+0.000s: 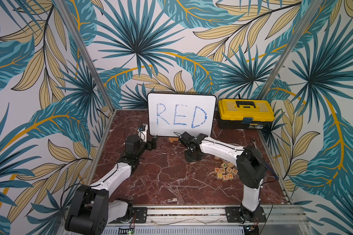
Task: Assemble the uppercase word "red" with letter blocks
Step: Move the letter block to the center of the board.
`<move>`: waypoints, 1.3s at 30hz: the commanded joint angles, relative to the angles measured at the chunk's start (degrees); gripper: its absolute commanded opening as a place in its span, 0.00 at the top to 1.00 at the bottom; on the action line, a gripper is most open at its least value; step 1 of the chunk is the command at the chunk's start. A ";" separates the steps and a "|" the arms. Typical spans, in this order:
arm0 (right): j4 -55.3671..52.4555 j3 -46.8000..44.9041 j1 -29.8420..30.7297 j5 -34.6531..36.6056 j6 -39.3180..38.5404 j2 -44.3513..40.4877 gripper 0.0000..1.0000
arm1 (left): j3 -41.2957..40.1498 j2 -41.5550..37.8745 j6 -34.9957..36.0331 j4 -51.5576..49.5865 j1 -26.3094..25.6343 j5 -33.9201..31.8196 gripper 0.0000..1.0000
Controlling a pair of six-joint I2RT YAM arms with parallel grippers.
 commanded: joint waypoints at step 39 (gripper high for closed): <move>6.73 2.39 -1.61 1.12 5.85 -8.03 0.60 | 0.97 0.72 8.68 -4.30 -8.28 8.19 0.17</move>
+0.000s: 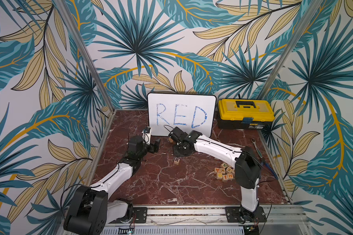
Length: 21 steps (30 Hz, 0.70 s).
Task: Assemble the uppercase word "red" with letter blocks
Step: Move the letter block to the center of the board.
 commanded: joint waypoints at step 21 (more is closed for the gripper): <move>10.00 -21.76 -19.65 -0.87 -11.72 -18.55 0.63 | 26.62 16.12 -23.02 -44.38 -28.27 -16.27 0.34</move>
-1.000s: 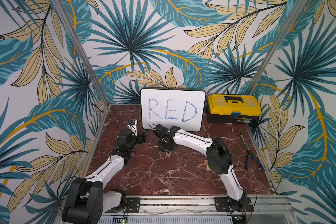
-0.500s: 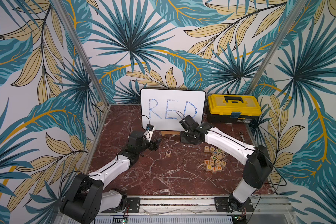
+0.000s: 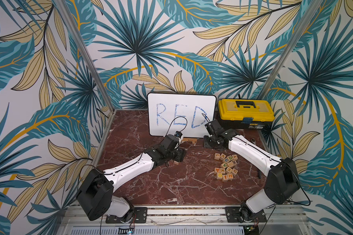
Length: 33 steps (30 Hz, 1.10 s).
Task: Assemble the uppercase word "red" with letter blocks
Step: Move the letter block to the center of the board.
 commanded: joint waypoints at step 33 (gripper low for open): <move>2.82 -5.09 -0.36 -5.91 -3.50 -0.06 0.67 | 5.38 14.18 -4.23 -7.84 -1.31 -6.56 0.44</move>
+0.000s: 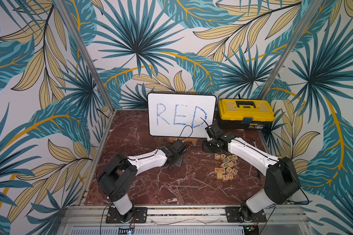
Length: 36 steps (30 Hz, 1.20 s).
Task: Assemble the uppercase word "red" with letter blocks
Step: Move the letter block to the center of the board.
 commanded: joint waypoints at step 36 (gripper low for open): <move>0.02 -2.44 -0.92 0.66 0.23 -0.72 0.67 | 2.68 4.28 0.51 0.71 0.57 -0.18 0.59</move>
